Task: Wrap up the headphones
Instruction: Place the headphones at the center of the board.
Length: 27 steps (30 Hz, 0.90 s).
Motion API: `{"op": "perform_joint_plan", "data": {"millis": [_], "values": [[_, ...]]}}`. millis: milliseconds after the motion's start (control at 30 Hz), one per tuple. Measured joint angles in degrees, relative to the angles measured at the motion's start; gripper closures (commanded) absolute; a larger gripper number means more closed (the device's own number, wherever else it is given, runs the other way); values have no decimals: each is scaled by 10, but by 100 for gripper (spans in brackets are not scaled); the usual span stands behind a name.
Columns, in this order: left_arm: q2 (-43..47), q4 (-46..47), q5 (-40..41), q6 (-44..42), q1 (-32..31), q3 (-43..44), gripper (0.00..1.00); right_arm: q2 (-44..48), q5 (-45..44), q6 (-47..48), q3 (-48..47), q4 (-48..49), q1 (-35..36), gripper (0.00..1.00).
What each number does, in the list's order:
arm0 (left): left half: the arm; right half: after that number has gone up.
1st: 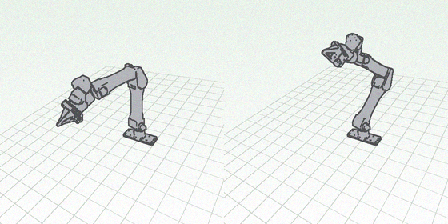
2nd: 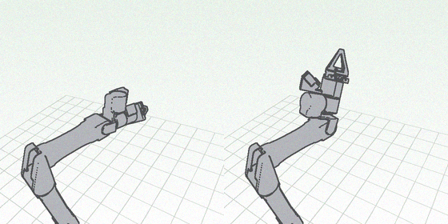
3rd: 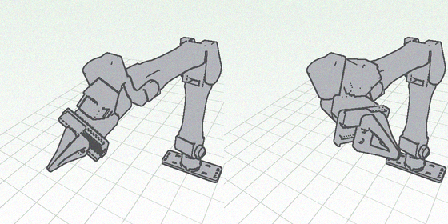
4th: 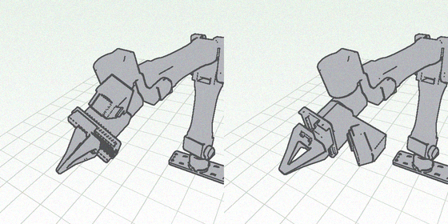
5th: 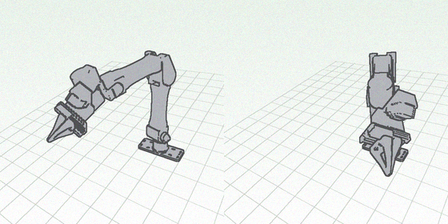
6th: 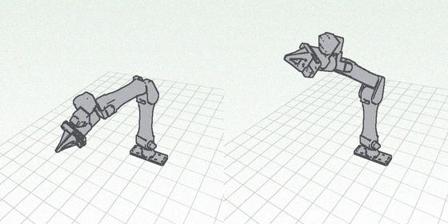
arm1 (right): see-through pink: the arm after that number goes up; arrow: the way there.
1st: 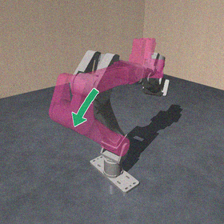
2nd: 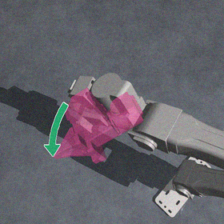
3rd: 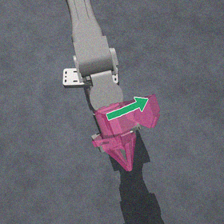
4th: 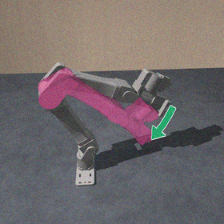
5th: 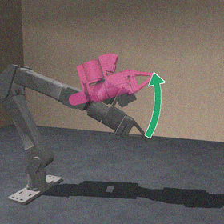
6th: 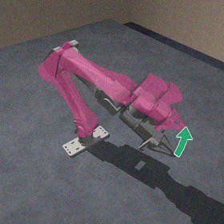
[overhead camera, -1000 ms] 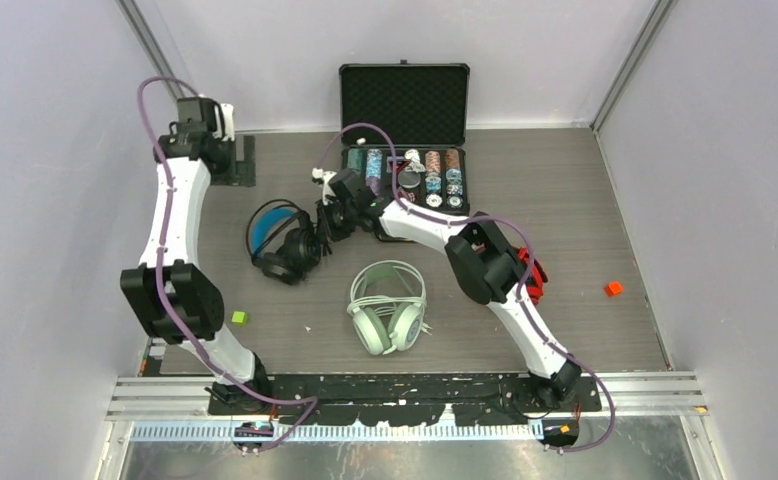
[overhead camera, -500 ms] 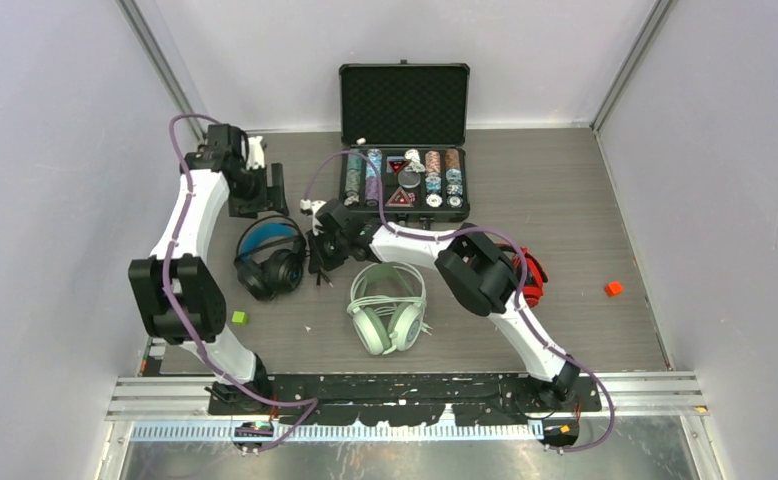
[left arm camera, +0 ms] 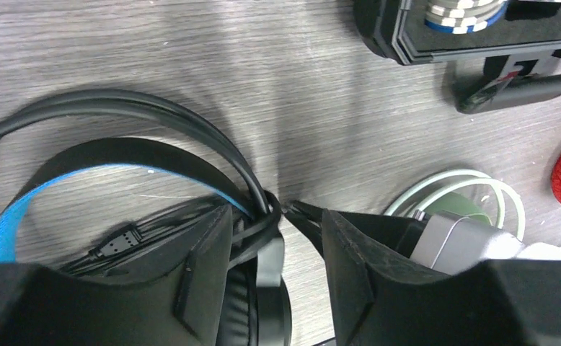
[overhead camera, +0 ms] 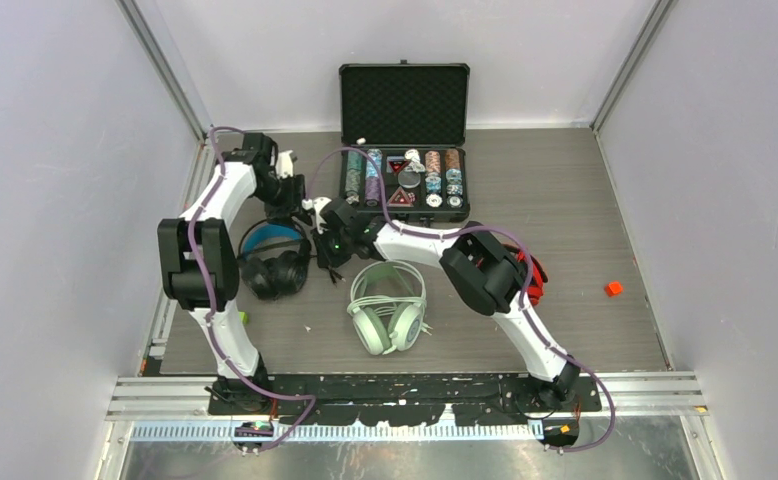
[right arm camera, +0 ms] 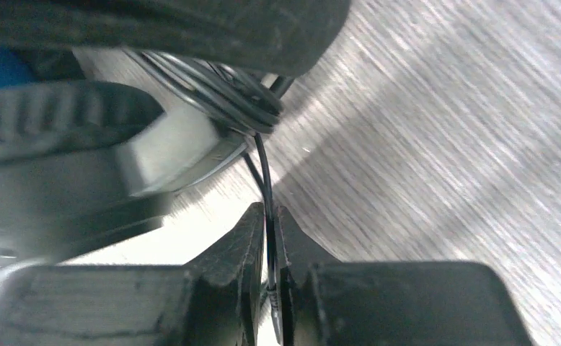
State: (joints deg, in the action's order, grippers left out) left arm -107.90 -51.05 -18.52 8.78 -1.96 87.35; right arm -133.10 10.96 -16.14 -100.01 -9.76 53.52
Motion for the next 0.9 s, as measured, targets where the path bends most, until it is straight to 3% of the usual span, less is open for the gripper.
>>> {"op": "perform_joint_plan", "data": {"millis": [267, 667, 900], "values": [[0, -18, -16, -1, -6, 3, 57, 20, -54, 64, 20, -6, -1, 77], [-57, -22, 29, -1, -8, 1, 59, 42, -82, 135, 73, 47, -1, 77], [-57, -37, 29, -2, -9, 9, 52, 53, -101, 144, 96, 73, -6, 70]]}}
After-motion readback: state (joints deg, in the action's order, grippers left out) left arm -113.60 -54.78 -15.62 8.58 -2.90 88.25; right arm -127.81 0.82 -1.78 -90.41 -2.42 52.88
